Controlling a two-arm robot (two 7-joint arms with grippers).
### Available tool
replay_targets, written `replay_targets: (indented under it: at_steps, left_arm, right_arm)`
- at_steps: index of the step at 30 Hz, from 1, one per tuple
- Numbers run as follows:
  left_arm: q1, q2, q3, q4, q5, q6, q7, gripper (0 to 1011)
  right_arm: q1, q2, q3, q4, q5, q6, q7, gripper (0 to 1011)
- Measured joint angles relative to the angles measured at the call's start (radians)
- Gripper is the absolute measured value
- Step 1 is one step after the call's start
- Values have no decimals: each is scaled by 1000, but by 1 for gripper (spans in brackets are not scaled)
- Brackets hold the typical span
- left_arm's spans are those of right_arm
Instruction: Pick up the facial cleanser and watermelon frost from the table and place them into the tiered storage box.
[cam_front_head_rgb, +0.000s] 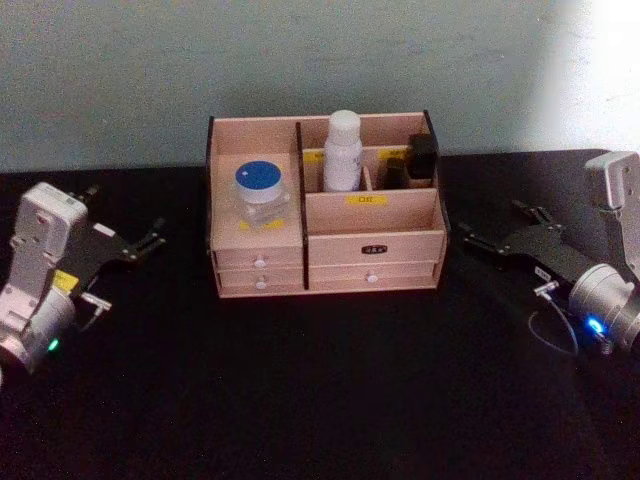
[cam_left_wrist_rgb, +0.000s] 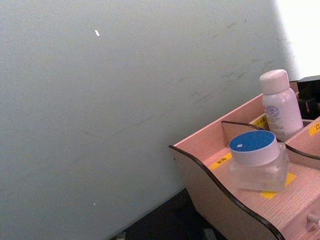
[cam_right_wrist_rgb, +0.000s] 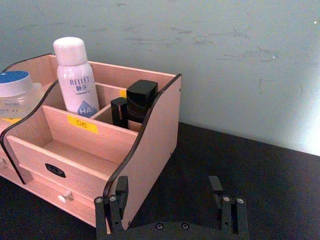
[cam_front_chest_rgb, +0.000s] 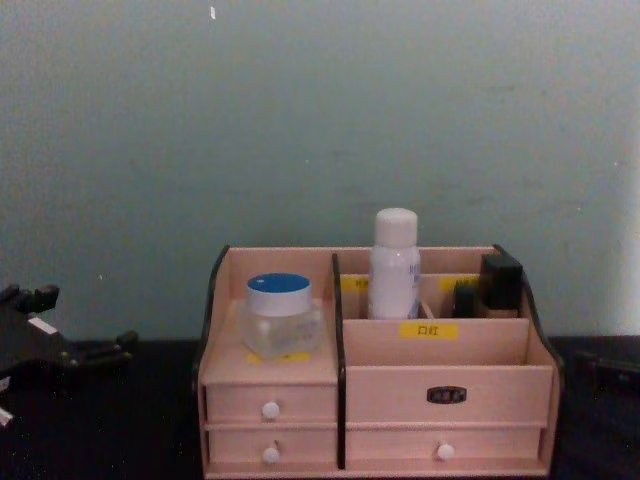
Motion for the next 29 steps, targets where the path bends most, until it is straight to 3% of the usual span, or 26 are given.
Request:
replay_targets:
  at_steps: [29]
  left_arm:
    - [0,0,0,0,0,0,0,1001]
  right_arm:
    - [0,0,0,0,0,0,0,1002]
